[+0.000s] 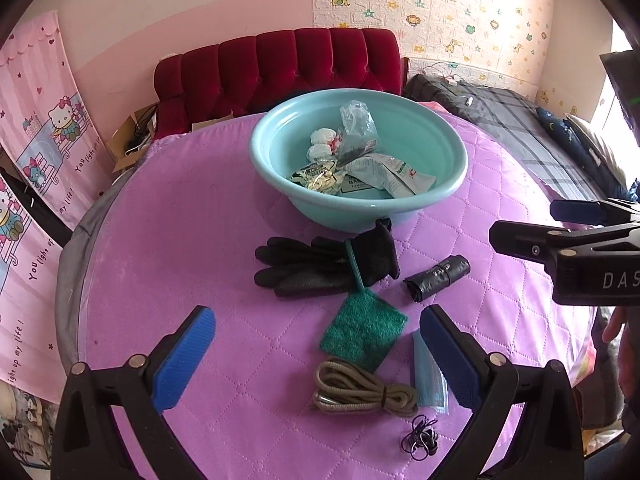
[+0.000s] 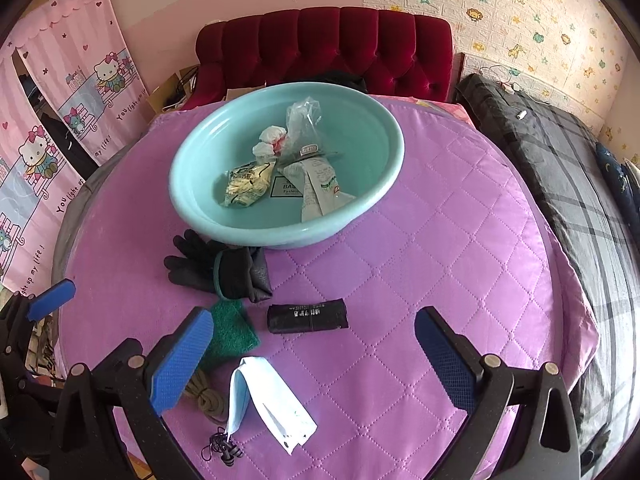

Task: Organize soft objects
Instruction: 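Withdraw both open tools from the basin back over the bed, then grasp the blue face masks with the right tool while the left tool grasps the olive rope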

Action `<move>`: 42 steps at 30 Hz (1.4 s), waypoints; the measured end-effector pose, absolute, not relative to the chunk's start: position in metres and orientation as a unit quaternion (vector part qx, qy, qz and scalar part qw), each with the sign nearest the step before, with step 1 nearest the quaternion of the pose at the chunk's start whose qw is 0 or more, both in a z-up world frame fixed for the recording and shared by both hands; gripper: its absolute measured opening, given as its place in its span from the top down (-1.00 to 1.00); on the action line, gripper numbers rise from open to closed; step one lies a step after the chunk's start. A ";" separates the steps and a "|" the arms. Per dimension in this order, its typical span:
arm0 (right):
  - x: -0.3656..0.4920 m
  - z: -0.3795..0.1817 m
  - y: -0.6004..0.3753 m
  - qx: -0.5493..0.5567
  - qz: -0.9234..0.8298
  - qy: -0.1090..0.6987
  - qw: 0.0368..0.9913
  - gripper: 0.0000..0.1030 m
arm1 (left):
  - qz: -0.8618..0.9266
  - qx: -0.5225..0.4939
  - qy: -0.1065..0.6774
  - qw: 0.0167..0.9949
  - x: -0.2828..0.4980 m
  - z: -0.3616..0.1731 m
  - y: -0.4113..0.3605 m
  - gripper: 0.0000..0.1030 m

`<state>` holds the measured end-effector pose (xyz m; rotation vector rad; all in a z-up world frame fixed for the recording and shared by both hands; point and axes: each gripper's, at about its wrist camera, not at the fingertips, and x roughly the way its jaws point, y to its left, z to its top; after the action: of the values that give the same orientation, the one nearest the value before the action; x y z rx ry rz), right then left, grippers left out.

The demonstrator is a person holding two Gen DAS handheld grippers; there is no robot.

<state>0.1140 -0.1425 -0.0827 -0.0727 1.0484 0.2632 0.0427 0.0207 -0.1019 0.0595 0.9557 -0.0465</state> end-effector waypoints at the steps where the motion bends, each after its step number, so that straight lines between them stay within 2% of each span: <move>1: 0.111 -0.084 -0.143 -0.032 0.125 0.500 0.856 -1.00 | -0.022 0.026 0.460 0.887 0.038 -0.104 0.021 -1.00; 16: 0.088 -0.122 -0.145 -0.024 0.133 0.532 0.836 -1.00 | -0.026 0.009 0.488 0.872 0.002 -0.135 0.014 -1.00; 32: 0.090 -0.157 -0.116 -0.053 0.155 0.569 0.806 -1.00 | -0.015 -0.003 0.514 0.858 -0.006 -0.157 0.026 -1.00; 42: 0.093 -0.181 -0.111 -0.029 0.172 0.600 0.781 -0.99 | -0.012 -0.004 0.536 0.844 -0.010 -0.173 0.030 -1.00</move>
<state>0.0927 -0.1112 -0.1809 -0.0618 1.2966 0.3724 -0.0104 0.0305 -0.1735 -0.0094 1.1324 -0.0263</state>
